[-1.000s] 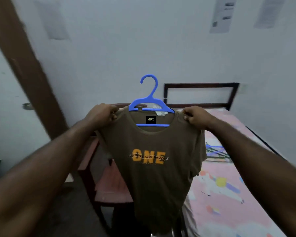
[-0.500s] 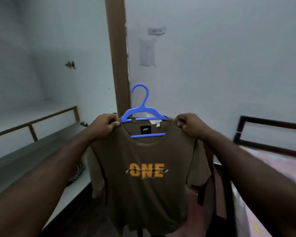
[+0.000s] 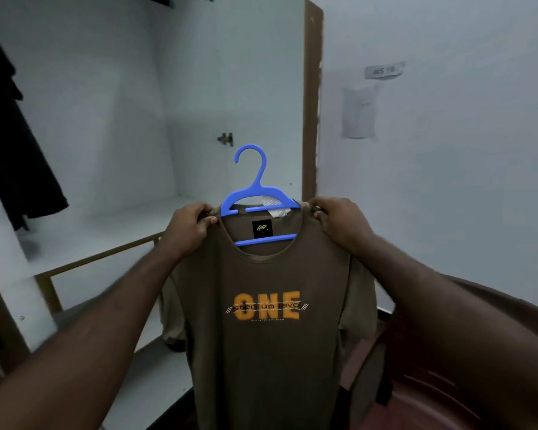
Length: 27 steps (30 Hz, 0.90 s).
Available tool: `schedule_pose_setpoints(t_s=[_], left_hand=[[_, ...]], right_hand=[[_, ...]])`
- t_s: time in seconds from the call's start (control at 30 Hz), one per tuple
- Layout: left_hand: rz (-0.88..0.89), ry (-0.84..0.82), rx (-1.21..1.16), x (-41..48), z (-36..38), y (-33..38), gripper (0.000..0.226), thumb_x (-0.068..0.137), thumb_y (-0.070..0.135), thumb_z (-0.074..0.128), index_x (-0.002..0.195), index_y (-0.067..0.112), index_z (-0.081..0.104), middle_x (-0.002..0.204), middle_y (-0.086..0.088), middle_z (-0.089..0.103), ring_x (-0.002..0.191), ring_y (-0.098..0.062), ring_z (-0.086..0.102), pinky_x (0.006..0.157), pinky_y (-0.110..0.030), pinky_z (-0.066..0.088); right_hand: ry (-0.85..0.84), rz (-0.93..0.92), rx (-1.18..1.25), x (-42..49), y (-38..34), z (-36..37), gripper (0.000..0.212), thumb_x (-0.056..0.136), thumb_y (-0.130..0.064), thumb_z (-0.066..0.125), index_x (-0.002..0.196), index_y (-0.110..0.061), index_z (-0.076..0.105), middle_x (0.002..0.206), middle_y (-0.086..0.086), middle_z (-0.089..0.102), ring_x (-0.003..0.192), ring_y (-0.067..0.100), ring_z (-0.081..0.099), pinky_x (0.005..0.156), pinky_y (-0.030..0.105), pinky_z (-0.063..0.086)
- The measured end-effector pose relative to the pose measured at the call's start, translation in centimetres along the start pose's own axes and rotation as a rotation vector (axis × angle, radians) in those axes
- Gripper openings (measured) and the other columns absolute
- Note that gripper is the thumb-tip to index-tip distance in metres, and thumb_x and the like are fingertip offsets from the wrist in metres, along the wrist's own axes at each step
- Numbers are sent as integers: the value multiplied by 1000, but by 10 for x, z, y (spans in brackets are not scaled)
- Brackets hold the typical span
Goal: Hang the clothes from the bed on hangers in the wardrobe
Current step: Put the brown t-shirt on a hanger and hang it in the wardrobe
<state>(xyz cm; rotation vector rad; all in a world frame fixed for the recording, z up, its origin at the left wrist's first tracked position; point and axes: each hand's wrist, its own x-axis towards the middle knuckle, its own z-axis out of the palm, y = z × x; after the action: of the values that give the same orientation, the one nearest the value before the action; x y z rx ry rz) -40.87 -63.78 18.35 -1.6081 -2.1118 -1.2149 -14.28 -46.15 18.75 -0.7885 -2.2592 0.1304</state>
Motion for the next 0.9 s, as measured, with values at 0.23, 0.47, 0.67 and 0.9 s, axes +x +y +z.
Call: schedule_pose_setpoints(t_s=[0.23,0.47,0.67,0.9], left_hand=[[-5,161,161,52,-38,-63,12,86,0,66,98,-1,67,93,-18,69,87,-29,62,72,-24,33],[-56,275,298,119,-69,-127,16,88,1,65,104,1,68,96,-16,70,87,-24,59,74,-24,34],[-53,326,362,180,-92,-161,18,86,1,68,104,3,70,93,-11,71,84,-19,62,75,-19,41],[-100,435,322,230,-112,-202,18,85,2,68,103,6,70,84,-9,72,75,-9,63,70,-5,41]], right_hand=[[-302,-7,157,118,-11,46,38,85,0,48,112,-13,71,107,3,71,100,19,64,84,27,49],[-239,-113,261,231,-2,122,21,85,-6,72,106,-7,72,91,0,67,87,15,61,78,22,44],[-297,-261,299,327,-16,158,13,88,-20,72,100,-15,73,96,-2,71,93,13,65,77,23,48],[-293,-536,320,428,-100,204,26,100,-14,51,121,-8,66,122,7,67,114,23,59,89,22,38]])
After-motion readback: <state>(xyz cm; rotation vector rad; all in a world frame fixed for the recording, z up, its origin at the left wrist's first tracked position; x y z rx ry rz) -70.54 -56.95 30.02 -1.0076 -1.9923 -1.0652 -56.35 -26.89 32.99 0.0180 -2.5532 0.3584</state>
